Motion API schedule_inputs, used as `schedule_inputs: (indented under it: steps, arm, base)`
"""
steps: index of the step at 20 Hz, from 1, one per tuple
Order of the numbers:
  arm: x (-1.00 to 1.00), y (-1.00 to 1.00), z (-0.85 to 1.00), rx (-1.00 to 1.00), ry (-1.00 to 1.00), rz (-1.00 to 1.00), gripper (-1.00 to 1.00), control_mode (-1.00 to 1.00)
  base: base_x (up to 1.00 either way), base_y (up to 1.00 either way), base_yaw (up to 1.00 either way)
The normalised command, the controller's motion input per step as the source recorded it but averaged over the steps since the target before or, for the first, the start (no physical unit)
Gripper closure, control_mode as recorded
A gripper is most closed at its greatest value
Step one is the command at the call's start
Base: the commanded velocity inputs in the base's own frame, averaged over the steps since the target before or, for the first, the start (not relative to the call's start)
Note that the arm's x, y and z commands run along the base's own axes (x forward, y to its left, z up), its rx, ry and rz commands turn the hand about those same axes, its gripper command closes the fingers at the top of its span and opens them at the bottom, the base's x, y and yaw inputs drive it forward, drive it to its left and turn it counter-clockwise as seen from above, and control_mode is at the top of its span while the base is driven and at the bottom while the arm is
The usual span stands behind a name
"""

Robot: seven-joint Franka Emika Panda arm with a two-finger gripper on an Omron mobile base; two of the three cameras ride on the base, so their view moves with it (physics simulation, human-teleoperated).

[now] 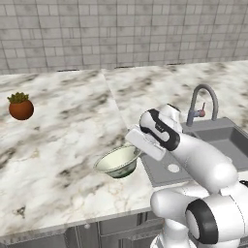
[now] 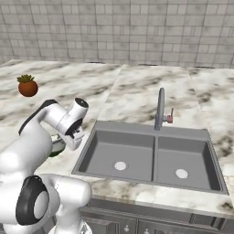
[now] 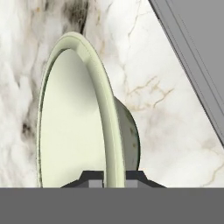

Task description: Pick the cup and bowl from the counter and place them on the counter next to the sink.

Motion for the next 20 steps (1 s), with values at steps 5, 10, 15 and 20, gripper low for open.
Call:
schedule_inputs:
  steps: [5, 10, 15, 20]
  arm:
    - [0.01, -0.05, -0.1, 0.0, 0.0, 0.0, 1.0, -1.0]
    - [0.0, -0.02, -0.16, 0.0, 0.0, 0.0, 1.0, -1.0]
    - [0.0, -0.01, -0.24, 0.0, 0.0, 0.0, 1.0, -1.0]
    - [0.0, 0.0, -0.29, 0.0, 0.0, 0.0, 1.0, -1.0]
  base:
    - [0.0, 0.0, 0.0]
    - [0.0, 0.0, 0.0]
    - [0.0, 0.0, 0.0]
    - [0.0, 0.0, 0.0]
